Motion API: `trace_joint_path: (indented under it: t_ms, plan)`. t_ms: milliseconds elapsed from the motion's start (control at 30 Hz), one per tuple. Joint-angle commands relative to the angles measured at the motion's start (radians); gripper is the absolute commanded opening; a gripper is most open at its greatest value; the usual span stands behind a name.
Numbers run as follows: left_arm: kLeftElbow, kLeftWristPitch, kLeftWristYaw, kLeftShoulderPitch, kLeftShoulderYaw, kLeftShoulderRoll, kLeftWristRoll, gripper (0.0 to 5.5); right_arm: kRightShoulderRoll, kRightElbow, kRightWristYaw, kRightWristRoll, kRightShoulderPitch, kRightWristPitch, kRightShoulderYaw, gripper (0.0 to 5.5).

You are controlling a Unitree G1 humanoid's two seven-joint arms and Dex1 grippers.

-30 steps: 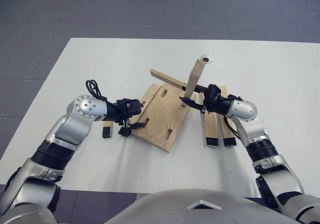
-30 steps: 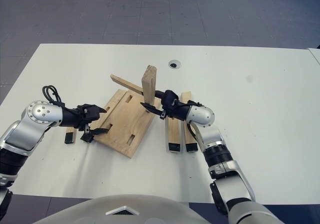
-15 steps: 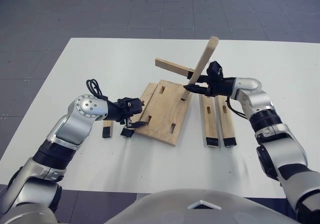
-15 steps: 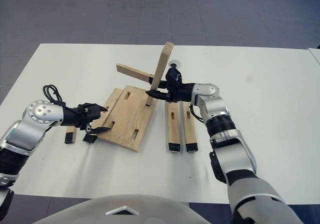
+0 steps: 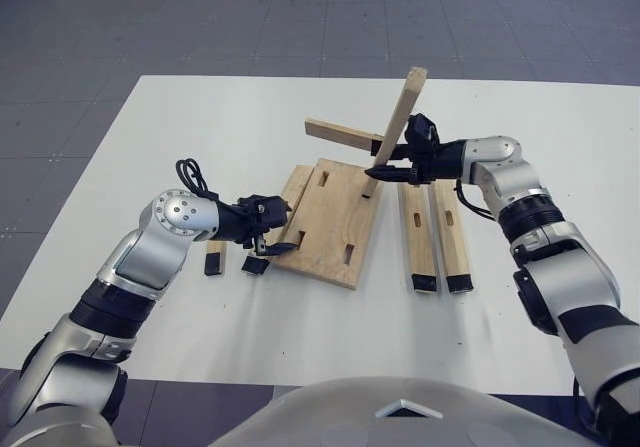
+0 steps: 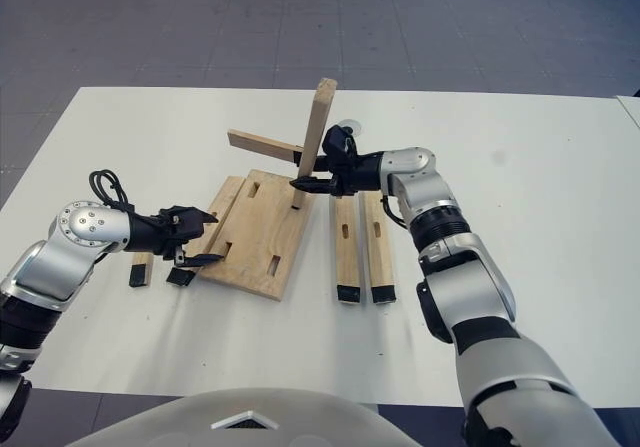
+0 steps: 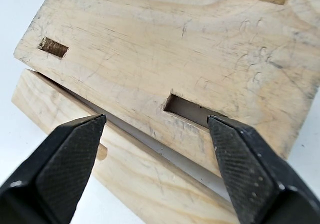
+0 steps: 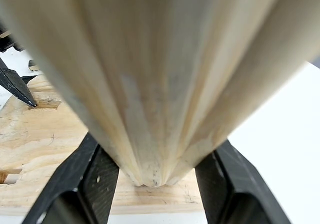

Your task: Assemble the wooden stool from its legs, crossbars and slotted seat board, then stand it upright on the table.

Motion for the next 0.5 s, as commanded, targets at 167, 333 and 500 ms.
trace_joint_path:
  t_ms: [167,333,500]
  plan:
    - [0.003,0.034,-0.004,0.042,-0.024,-0.004,0.025,3.77,0.028,0.021,-0.131,-0.157,0.103,-0.017,0.054,2.04]
    - [-0.001,0.038,-0.004,0.044,-0.027,-0.007,0.028,3.77,0.053,0.032,-0.158,-0.144,0.087,-0.019,0.026,2.05]
    - [-0.002,0.038,-0.008,0.050,-0.020,-0.011,0.034,3.77,0.056,0.026,-0.111,-0.118,0.095,0.044,0.002,2.05]
